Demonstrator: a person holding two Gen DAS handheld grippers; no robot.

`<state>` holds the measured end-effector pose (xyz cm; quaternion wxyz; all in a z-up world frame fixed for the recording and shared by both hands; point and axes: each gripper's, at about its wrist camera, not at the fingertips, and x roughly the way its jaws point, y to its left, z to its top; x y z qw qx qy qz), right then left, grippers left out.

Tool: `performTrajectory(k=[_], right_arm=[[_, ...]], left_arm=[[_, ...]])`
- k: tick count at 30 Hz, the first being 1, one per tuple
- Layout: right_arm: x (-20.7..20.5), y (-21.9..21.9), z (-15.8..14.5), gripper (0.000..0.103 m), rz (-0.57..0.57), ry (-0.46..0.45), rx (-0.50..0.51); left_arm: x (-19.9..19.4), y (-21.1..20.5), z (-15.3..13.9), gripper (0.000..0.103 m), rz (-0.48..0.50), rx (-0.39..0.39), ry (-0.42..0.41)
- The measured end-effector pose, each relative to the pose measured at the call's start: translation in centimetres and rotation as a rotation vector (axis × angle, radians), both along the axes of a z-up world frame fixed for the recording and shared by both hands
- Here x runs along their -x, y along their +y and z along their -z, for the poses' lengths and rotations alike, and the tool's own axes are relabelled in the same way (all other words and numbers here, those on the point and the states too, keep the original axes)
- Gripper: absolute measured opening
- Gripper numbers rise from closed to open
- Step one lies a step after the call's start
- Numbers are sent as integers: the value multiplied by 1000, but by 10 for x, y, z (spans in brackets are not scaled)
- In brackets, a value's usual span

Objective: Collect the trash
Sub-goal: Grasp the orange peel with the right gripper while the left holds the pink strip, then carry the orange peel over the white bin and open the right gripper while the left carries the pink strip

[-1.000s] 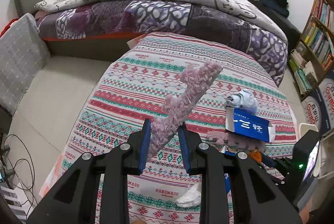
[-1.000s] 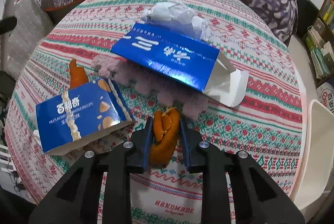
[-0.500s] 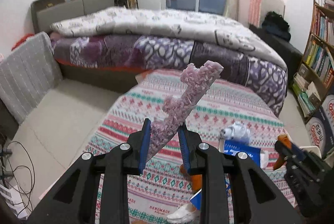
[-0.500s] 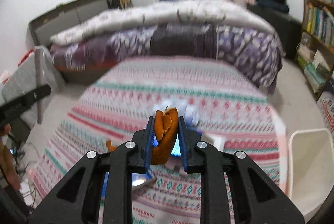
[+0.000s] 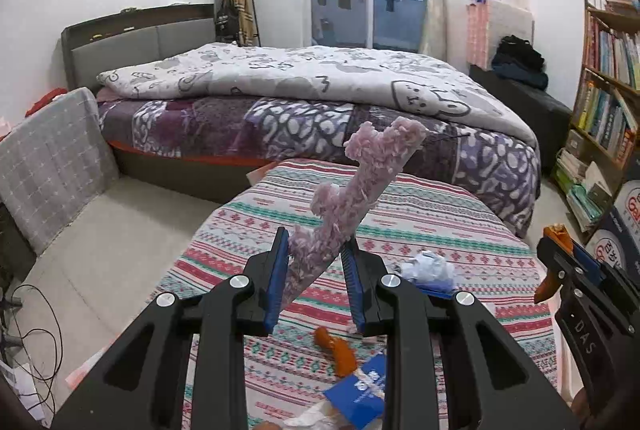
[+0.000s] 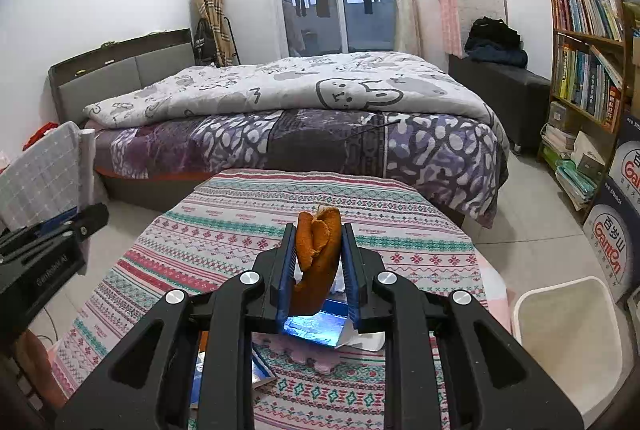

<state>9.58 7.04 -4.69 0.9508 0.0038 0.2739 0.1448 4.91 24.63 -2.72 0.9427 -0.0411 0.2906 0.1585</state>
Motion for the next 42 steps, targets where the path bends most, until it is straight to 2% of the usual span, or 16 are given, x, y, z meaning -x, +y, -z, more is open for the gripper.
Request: performTrajectory(k=[20,42], right_arm=[[-3,-63,-7,21,108,11,-10],[-2,-168,-6,21,305,40,-4]], left_arm=[[-26,-70,-2,27,110,25,-4],[-43,-164,6,27,276,12,11]])
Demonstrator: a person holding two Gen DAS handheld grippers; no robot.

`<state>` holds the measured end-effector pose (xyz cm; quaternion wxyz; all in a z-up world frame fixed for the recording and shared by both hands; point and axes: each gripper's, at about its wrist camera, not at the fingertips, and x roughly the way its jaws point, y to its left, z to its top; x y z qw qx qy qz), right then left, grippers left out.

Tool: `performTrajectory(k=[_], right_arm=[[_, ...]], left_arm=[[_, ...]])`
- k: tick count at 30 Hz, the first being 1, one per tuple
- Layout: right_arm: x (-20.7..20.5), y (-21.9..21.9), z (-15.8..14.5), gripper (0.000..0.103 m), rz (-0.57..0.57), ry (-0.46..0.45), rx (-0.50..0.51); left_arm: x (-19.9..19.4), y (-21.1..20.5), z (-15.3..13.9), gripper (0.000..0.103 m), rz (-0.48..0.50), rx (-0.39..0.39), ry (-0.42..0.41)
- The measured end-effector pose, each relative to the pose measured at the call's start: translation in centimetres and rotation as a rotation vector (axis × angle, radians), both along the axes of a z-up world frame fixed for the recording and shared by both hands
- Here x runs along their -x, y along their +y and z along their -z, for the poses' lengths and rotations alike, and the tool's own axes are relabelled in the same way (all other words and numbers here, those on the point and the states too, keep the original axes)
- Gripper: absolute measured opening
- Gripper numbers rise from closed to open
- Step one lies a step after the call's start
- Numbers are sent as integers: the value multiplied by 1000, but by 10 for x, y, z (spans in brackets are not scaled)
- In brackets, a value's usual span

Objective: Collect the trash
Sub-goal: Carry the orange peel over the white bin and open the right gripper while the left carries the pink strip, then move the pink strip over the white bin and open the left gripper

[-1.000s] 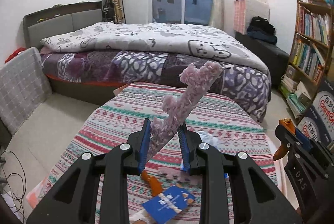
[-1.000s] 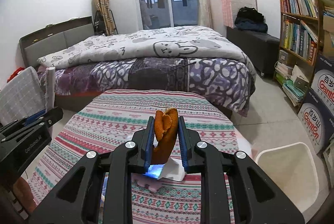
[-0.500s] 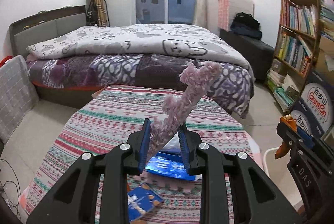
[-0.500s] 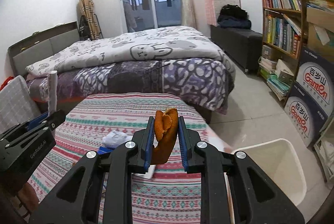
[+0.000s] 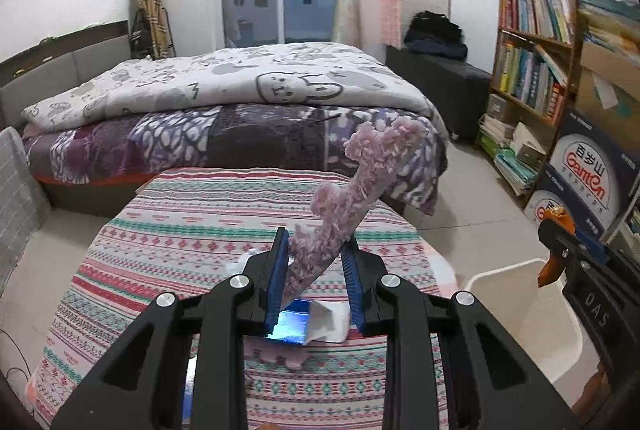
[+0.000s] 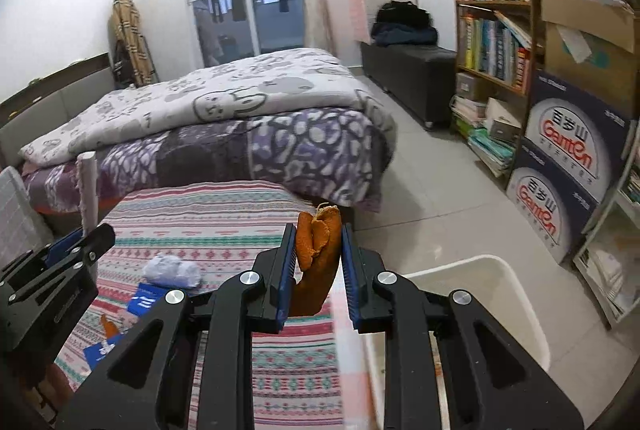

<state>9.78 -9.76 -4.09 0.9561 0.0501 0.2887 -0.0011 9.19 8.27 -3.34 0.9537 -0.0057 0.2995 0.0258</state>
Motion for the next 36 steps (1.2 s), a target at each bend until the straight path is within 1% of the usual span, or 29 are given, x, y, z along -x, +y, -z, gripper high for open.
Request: performTrajectory(k=[8,12,15,18,22,23,25,31,33,36], right_arm=[[2,-47,3,21,103,31,-24],[8,-70,3,25,160,40,-35],[11,-86,3,43,205,44,-42],[14,-100,3,51,240,46,-42],[17,-118,3,68,293,47,-49],[18,-122,3,70,302,47,-51],[21,-132,3,81,336,45,-55],[27,-160,6,93,431,48,-72],[30,-171,7,96,465,53,-84],[32,-187,11,96,506,66,-115]], left_arm=[[-4,-35,6,27,73,6,21],[-5,-56,10,27,121,14,34],[-6,-73,14,27,153,18,43],[-8,-88,18,27,178,28,57],[-10,-107,22,27,217,34,73],[-10,-112,23,27,225,33,75],[-11,-123,26,27,248,36,85],[-14,-150,35,28,318,72,135],[-16,-157,38,28,337,81,148],[-19,-170,43,28,367,93,172]])
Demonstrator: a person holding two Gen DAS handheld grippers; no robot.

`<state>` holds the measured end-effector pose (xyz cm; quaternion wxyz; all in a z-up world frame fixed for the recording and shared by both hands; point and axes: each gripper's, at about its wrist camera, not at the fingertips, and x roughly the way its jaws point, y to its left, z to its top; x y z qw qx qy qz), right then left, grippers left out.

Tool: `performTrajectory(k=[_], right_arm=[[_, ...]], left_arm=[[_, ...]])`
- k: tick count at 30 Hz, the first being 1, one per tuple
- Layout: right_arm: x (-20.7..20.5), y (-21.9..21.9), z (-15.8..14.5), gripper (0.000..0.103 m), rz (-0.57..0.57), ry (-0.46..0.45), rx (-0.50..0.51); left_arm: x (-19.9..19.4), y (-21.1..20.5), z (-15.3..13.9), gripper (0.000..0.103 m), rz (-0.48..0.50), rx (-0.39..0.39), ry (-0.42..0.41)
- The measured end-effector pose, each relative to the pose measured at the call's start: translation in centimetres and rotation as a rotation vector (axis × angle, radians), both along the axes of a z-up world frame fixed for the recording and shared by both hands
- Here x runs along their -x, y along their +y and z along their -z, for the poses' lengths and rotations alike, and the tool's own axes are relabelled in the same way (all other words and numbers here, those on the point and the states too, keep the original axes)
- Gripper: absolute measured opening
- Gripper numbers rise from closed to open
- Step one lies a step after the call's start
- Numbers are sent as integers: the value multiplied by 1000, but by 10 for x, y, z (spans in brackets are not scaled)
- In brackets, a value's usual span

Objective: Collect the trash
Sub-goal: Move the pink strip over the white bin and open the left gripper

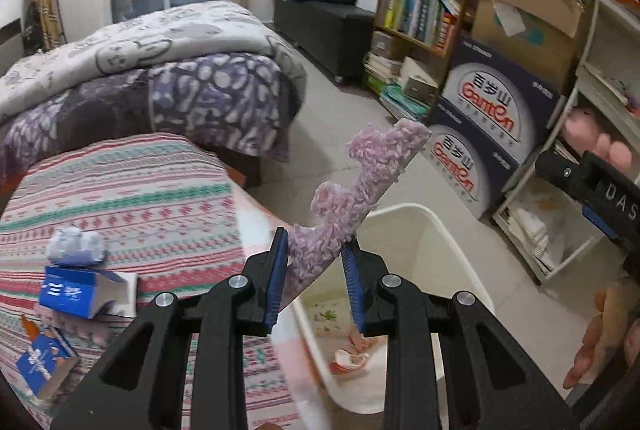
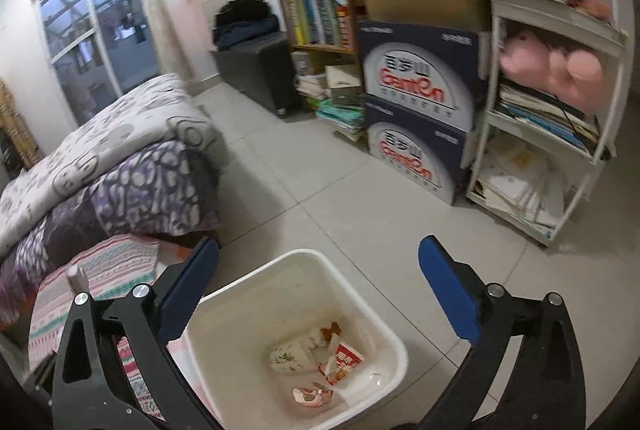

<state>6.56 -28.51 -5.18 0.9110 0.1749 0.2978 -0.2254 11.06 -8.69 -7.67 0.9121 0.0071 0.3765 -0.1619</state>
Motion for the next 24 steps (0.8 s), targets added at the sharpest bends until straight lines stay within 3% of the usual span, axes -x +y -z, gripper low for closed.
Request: performTrajectory(k=[10,13,15,24], right_arm=[[3,-20,5,96,54,12,-23],[3,-21,7,96,57,16,-17],[3,-21,7,96,61,17,-8],[3,-6,3,96,55,2,41]], left_arm=[[-13,-32,4,30,75,42,32],[-13,-38,3,45,90,33,11],[-13,-39,3,50,84,27,-3],[-16,-18,0,50,-3,2,-32]])
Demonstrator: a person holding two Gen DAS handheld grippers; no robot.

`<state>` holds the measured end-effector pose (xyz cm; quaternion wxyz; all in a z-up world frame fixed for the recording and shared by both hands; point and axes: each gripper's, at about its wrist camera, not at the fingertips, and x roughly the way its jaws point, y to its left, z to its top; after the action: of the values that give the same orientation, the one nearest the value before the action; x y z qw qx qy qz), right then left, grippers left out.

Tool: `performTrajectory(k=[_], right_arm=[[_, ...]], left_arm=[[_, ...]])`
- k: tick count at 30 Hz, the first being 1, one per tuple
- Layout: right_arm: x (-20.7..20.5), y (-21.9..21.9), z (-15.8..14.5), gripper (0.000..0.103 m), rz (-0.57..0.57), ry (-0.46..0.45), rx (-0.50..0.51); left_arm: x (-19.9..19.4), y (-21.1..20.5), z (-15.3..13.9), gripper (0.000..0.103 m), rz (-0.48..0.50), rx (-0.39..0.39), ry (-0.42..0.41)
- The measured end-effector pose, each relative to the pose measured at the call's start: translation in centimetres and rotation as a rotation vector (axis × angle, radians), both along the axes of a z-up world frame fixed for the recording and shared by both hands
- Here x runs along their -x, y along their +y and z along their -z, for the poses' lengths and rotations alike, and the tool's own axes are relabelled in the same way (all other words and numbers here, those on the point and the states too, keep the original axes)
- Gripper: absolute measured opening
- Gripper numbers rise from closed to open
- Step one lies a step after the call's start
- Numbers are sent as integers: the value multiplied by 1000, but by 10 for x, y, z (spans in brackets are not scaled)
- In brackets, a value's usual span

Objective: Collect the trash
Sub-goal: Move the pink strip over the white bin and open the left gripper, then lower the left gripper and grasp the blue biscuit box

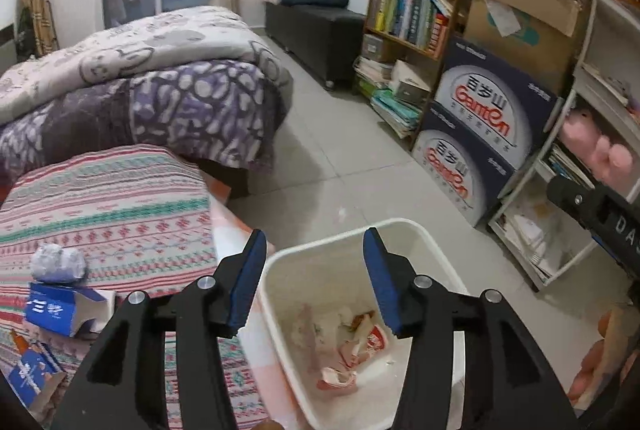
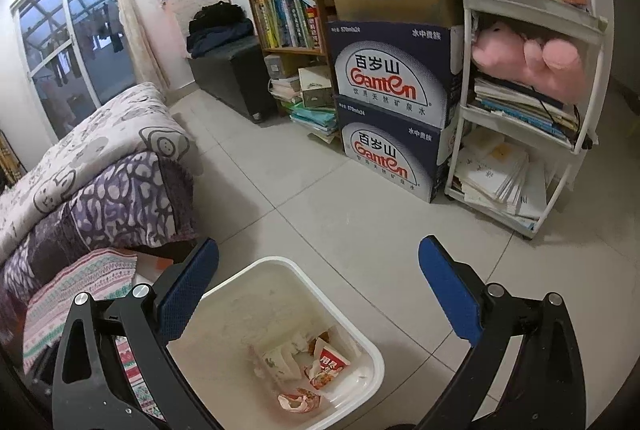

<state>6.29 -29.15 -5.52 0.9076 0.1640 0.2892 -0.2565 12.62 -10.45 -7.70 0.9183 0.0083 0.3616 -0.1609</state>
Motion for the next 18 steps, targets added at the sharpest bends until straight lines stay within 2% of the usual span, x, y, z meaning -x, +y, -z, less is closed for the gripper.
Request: performTrajectory(k=[7,18], right_arm=[[-5,30,1,96,-46,10,61],[-17,94,6,96,-183,34,114]], left_arm=[[6,27,-6,51,-100,-53,-48],[9,85,-6,52,-222,-106,-45]])
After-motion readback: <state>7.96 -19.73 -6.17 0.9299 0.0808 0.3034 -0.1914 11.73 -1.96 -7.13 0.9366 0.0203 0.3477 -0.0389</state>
